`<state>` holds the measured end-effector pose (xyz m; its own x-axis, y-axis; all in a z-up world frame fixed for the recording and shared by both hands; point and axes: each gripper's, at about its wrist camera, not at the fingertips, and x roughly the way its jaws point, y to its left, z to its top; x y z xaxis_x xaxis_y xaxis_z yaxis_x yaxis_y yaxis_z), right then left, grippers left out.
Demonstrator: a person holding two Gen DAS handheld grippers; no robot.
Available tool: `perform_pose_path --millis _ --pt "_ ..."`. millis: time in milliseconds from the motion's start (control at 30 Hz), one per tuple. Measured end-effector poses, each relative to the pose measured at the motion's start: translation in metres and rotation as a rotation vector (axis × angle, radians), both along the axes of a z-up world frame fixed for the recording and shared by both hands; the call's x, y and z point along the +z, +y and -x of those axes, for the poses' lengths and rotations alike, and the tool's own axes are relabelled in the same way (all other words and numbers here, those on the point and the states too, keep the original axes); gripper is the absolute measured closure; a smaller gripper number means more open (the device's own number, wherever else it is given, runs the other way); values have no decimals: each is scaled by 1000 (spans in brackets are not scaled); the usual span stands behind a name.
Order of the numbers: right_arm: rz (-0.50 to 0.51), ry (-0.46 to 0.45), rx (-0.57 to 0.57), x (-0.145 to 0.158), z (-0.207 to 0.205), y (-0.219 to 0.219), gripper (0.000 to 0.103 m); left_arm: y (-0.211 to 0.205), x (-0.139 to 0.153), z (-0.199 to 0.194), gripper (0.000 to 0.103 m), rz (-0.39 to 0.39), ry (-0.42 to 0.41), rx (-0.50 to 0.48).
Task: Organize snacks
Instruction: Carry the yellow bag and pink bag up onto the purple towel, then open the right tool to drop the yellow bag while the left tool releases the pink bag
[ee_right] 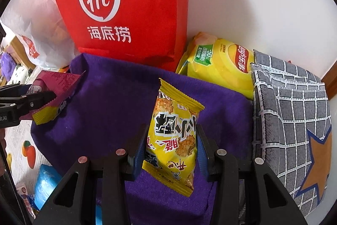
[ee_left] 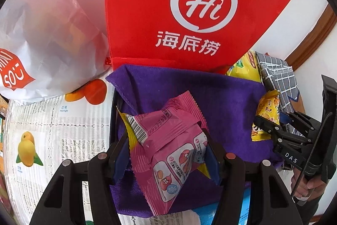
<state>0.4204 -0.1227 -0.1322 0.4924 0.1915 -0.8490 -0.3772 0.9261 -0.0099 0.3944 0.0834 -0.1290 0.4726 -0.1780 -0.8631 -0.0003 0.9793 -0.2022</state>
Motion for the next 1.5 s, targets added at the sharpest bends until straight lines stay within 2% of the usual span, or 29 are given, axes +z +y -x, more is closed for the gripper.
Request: perform_pose_path --millis 533,667,833,933,1200,1467,1500 --pt "20 29 12 -9 -2 8 60 -14 -15 -2 43 -17 45 -24" --pt "27 28 17 -9 -1 10 55 -16 -17 -2 43 -17 49 -25" --pt "22 -7 7 3 4 7 42 -18 -18 -1 43 -20 55 -34" --pt "7 -36 -2 12 6 3 41 -22 -19 -2 42 -19 58 -42" --pt "-54 -91 -34 33 10 -3 40 -28 -3 5 28 -50 5 -57" --pt "-104 -115 -70 49 16 -3 35 -18 16 12 27 -43 -39 -26" --pt "-109 -123 -76 52 18 -4 31 -16 18 13 27 -41 -45 -21"
